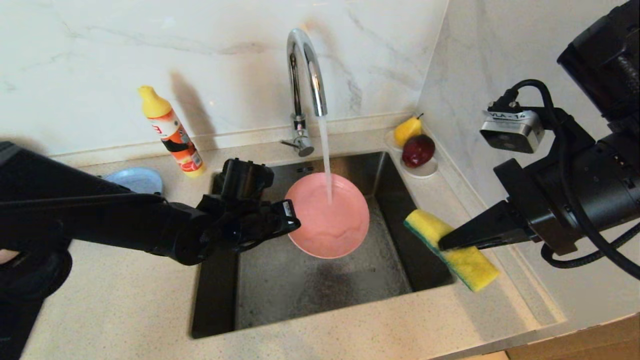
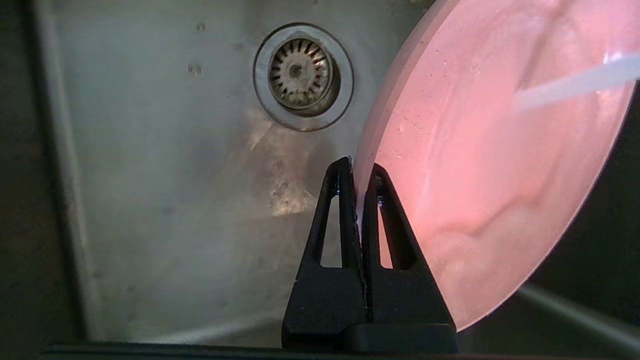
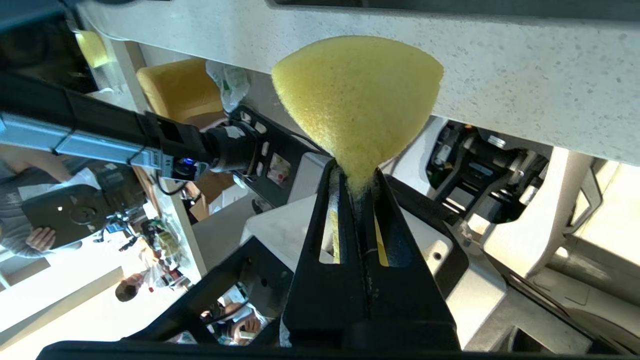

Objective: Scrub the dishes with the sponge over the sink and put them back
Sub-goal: Rinse the plate

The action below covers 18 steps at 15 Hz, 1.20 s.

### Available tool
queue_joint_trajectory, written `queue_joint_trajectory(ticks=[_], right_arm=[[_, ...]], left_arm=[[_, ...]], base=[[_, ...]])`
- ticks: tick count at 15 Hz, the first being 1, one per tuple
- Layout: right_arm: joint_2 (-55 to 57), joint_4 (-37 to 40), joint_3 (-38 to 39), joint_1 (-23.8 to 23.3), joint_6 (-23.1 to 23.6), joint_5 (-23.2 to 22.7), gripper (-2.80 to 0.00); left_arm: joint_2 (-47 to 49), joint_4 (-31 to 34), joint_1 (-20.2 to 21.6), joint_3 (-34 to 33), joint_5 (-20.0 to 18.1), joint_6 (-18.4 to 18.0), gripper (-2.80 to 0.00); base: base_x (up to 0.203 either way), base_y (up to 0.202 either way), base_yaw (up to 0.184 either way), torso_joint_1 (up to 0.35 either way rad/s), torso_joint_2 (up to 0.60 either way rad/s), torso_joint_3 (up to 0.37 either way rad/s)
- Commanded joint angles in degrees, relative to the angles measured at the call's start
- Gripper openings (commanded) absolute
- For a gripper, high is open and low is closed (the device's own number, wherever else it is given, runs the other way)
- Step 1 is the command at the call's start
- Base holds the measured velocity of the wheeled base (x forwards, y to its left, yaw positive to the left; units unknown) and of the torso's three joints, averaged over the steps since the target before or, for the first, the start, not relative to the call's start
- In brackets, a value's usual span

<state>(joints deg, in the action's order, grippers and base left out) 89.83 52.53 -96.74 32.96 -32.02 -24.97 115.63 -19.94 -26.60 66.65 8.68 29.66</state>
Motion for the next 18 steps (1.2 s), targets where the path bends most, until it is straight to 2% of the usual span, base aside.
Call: queue_joint_trajectory(ticks=[1,5,8,14,18], right_arm=[[-0.27,0.21,1.20,-0.09,0.02,-0.17,-2.80],[0.26,-0.46,2.24,-0.09,0.12,-0.17,-2.80],[0.26,-2.61,3.85,-0.09,0.12,-0.12,-2.80],[1.31,-3.43,5.14,-0.35,0.12,-0.08,-2.80],[2.45,-3.49,5.80,-0.53,0.03,0.01,-2.80]], left_arm=[[2.59,0.39,-0.20,2.34,0.02,0.14,-2.80],[2.76,0.43,-0.29,2.52,0.02,0.13,-2.80],[0.57,0.27,0.62,-0.05,0.73,-1.09,-2.80],[-15.21,-0.93,7.94,-10.35,5.11,-11.10,-2.80],[-26.33,-3.48,12.42,-16.63,5.99,-17.33,-2.80]], base=[[0.000,0.000,0.000,0.000,0.00,0.000],[0.000,0.000,0.000,0.000,0.00,0.000],[0.000,0.000,0.000,0.000,0.00,0.000],[0.000,0.000,0.000,0.000,0.00,0.000],[0.000,0.000,0.000,0.000,0.00,0.000]])
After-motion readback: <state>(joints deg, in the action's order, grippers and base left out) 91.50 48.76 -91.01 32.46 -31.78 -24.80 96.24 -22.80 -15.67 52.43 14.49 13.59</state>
